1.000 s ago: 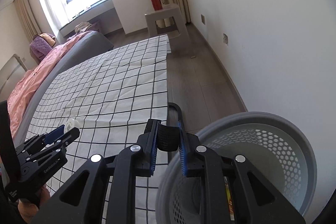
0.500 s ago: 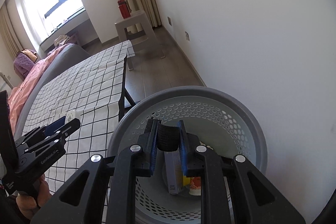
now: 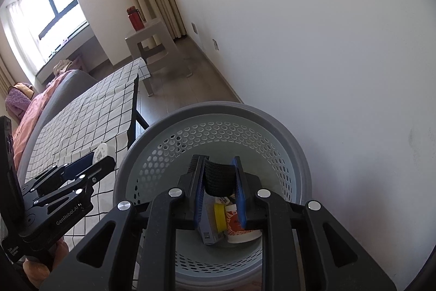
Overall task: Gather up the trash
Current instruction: 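Carry the lid and strap over the wastebasket and open both tools to drop them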
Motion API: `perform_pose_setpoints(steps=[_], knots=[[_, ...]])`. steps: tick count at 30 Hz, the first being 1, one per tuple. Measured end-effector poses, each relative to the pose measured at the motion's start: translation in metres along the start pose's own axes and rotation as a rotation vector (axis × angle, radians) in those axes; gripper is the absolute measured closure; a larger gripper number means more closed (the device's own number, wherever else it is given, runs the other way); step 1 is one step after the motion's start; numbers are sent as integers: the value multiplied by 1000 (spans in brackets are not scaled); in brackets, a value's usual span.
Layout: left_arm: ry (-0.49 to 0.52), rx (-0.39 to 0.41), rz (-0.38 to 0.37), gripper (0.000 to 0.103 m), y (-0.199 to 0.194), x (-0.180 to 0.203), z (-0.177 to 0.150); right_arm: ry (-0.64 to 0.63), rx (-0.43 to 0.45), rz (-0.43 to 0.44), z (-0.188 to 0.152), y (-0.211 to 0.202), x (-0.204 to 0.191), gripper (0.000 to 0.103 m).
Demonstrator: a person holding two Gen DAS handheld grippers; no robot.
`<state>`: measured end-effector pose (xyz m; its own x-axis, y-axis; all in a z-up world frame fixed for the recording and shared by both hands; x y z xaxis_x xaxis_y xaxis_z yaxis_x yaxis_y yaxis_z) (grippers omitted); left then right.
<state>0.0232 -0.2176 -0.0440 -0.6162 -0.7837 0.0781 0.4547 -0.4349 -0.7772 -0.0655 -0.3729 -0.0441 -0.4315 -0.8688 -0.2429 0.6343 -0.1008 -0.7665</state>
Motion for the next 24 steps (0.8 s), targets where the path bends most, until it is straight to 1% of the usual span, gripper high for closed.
perform_pose_setpoints(steps=[3,4,5,6,7,8,9,15,24], knots=[[-2,-3,-12,64,1,0,0,-7,0,-8,-2,-2,1,82],[-3,-1,-16,62,1,0,1,-8,2,-15,-2,-2,2,82],[-2,1,-20,58,-1,0,1,-7,5,-24,-2,-2,3,80],[-3,7,-18,47,-1,0,1,-3,11,-28,-2,-3,4,69],[-3,17,-13,37,-3,0,2,3,18,-28,-1,-4,5,64],[-2,26,-13,37,-5,0,2,7,24,-28,-1,-5,6,58],[2,29,-14,37,-6,1,2,9,24,-27,-1,-5,6,56],[21,28,-5,36,-7,5,1,-5,19,-31,-2,-5,4,56],[17,35,1,36,-10,3,1,-7,16,-31,-2,-6,4,56]])
Point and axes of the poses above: each gripper's, at about its wrist camera, not at the fingertips, and y roughly the way its jaws point, x to its right, z to its top, the point moved 1 cm from there along y, roughly the way its jaws point, and after that the axes turned 2 degrees about -x, right-handed, at the moved point
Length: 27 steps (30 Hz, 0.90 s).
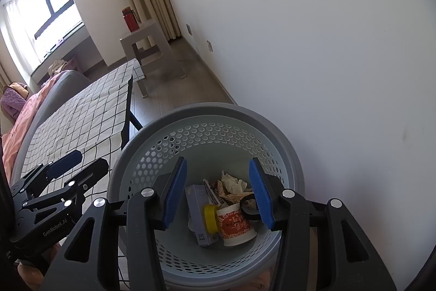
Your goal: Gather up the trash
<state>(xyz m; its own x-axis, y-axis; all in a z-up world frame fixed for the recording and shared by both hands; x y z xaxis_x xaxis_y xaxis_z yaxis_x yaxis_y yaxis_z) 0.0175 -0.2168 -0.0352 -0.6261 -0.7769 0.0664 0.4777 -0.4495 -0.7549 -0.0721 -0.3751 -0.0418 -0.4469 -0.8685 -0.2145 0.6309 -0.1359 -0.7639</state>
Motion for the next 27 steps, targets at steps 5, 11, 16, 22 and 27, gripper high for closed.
perform_pose_setpoints(steps=[5,11,16,22,27], knots=[[0,0,0,36,0,0,0,-1,1,-2,0,0,0,55],[-3,3,0,33,-1,-1,0,-4,2,-4,0,-1,-1,52],[-5,5,3,32,-2,-2,0,-6,0,-5,0,-2,0,50],[1,9,9,27,-3,-1,0,-6,2,-5,1,-1,0,46],[5,7,13,25,-2,-1,0,-7,0,-4,1,-1,0,44]])
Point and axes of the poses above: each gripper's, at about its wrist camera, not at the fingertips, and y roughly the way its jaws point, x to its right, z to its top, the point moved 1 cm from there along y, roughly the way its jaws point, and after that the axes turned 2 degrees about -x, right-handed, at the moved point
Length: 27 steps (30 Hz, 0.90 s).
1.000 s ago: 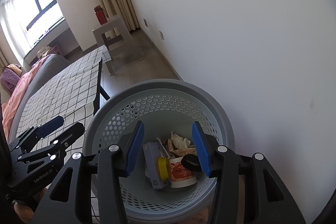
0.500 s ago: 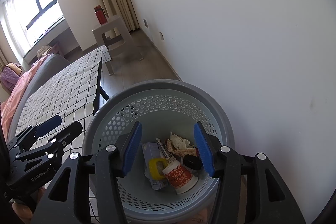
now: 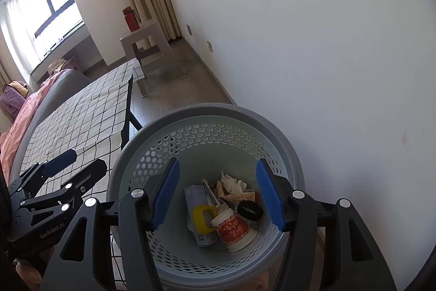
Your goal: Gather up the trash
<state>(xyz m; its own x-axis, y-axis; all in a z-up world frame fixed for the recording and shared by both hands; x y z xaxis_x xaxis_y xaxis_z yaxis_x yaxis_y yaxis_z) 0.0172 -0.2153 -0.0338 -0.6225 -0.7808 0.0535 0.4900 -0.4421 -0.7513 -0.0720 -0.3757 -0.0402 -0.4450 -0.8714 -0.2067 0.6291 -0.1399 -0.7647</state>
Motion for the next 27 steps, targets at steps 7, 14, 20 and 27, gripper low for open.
perform_pose_setpoints(steps=[7,14,20,27], knots=[[-2,-3,0,22,1,1,0,-3,3,-1,0,0,-1,41],[0,-7,11,22,1,1,0,-3,3,-1,0,0,-1,41],[13,-5,28,21,-1,3,0,-4,2,-2,0,0,-1,41],[4,-2,49,21,-2,1,1,-6,2,-2,0,0,-1,39]])
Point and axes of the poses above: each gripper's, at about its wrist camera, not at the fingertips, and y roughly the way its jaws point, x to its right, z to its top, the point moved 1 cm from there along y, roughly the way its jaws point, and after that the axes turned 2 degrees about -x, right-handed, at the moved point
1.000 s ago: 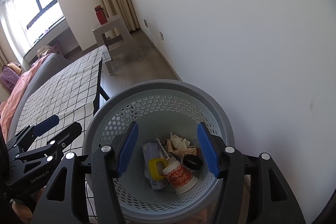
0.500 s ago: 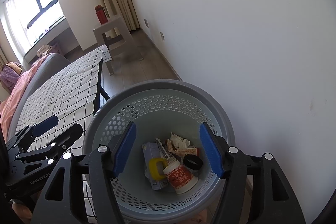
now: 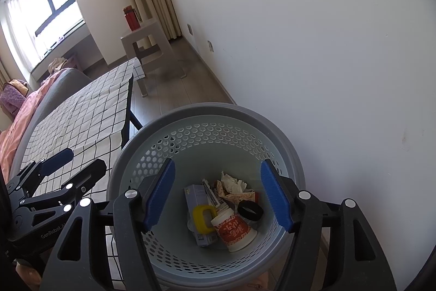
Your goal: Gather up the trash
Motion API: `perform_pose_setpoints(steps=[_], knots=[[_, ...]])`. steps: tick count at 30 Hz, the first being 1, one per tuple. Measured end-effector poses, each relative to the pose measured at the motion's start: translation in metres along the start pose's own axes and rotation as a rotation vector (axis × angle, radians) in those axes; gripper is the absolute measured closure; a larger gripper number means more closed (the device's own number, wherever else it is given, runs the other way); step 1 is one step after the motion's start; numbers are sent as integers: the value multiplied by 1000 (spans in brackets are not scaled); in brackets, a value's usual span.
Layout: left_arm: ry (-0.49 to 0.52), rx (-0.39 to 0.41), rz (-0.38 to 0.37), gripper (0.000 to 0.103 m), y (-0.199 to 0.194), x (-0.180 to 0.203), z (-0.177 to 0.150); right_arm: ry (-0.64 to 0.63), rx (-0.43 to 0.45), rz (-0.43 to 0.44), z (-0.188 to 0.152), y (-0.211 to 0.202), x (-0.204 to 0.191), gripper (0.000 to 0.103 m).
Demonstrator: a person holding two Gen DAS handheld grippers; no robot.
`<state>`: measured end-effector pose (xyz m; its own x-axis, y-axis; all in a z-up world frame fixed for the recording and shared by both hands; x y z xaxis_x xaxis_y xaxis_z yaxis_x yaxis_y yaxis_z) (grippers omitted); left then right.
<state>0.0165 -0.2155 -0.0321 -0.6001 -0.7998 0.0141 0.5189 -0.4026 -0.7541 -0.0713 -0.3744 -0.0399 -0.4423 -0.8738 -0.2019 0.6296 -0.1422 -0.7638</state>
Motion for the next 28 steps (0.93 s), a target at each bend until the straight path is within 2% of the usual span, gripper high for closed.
perform_pose_setpoints(steps=[28], knots=[[6,-7,4,21,1,0,0,-6,-1,0,-3,3,-3,38]])
Point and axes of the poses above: each gripper's, at about its wrist camera, not at the fingertips, and y roughly the way its jaws point, x to its right, z to its top, the point moved 1 cm from there along y, roughly the way its jaws point, and after that the axes turned 2 degrees about -x, right-handed, at the moved point
